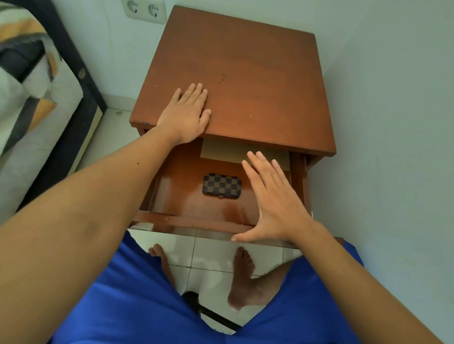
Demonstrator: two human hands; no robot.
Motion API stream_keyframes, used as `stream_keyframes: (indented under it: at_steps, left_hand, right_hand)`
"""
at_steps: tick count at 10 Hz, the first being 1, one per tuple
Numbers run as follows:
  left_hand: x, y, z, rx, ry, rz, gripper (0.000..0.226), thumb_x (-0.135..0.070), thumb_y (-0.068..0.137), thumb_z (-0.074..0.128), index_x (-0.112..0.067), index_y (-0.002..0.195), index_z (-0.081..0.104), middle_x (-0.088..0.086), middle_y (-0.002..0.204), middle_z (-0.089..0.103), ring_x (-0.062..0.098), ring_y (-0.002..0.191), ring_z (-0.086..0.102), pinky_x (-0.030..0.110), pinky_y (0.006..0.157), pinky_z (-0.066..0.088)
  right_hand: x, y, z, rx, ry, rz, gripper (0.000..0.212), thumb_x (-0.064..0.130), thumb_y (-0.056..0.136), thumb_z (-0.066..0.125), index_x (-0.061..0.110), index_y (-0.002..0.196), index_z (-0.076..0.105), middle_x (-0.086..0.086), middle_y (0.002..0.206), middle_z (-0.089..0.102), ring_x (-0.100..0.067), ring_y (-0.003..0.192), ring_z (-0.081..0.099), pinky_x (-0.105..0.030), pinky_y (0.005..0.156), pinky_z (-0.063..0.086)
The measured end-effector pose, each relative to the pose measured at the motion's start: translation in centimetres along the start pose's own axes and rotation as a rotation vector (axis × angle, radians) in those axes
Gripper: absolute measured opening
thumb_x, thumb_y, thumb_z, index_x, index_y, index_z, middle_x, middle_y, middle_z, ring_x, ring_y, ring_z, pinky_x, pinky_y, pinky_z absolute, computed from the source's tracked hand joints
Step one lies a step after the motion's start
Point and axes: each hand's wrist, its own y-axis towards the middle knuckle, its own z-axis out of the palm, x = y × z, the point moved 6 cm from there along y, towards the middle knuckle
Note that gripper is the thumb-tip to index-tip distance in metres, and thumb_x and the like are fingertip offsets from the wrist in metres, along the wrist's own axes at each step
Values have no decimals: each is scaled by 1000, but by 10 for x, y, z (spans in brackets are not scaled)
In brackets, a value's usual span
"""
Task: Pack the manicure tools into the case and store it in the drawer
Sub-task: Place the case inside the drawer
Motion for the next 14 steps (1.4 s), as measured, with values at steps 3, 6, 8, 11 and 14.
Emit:
stream_keyframes:
  at_steps: [3,6,8,11,14]
  left_hand:
    - [-2,1,1,4,14,0,68,-49,110,11,-12,167,10,8,176,7,22,162,2,44,131,2]
    - [-3,1,1,8,27,-10,67,-48,110,11,-13,167,9,6,176,5,21,162,0,43,131,1]
    - [-1,2,4,6,22,-12,66,-46,110,12,-12,167,9,6,176,5,19,162,-1,43,131,1]
    - [0,4,6,-14,20,-18,67,-47,110,11,-14,167,10,6,176,7,19,162,0,42,131,1]
    - [1,6,9,-24,23,-27,67,-49,110,11,-15,168,11,5,176,7,19,162,1,42,131,1]
  right_hand:
    - [-29,31,-16,-72,-12,144,158,105,53,55,7,166,1,-10,176,-7,-26,162,-11,-51,132,3]
    - [-58,68,-24,-184,53,310,138,91,68,64,11,166,11,-10,175,9,-26,163,7,-45,132,8]
    - [-63,84,-25,-271,7,339,106,75,80,70,12,158,36,-14,166,34,-32,154,30,-47,126,28]
    - [-72,96,-23,-417,-108,348,76,74,79,71,17,129,59,-7,134,58,-31,117,54,-43,91,47]
    - [-75,96,-16,-410,-93,368,78,73,81,70,18,134,58,-7,139,57,-30,123,53,-43,95,48]
